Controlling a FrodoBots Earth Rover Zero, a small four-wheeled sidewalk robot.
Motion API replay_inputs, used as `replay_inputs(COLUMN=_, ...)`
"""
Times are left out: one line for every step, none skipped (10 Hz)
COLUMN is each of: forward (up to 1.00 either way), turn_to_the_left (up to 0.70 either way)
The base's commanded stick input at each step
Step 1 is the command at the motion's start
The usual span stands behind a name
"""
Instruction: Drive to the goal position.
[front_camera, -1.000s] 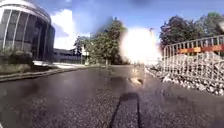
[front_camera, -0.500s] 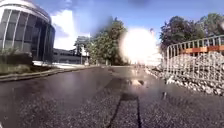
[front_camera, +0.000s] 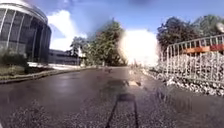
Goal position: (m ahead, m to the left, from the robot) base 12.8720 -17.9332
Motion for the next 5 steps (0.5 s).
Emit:
replay_inputs(forward=0.50, turn_to_the_left=0.00)
replay_inputs(forward=0.50, turn_to_the_left=0.00)
replay_inputs(forward=0.50, turn_to_the_left=0.00)
replay_inputs(forward=0.50, turn_to_the_left=0.00)
replay_inputs(forward=0.50, turn_to_the_left=0.00)
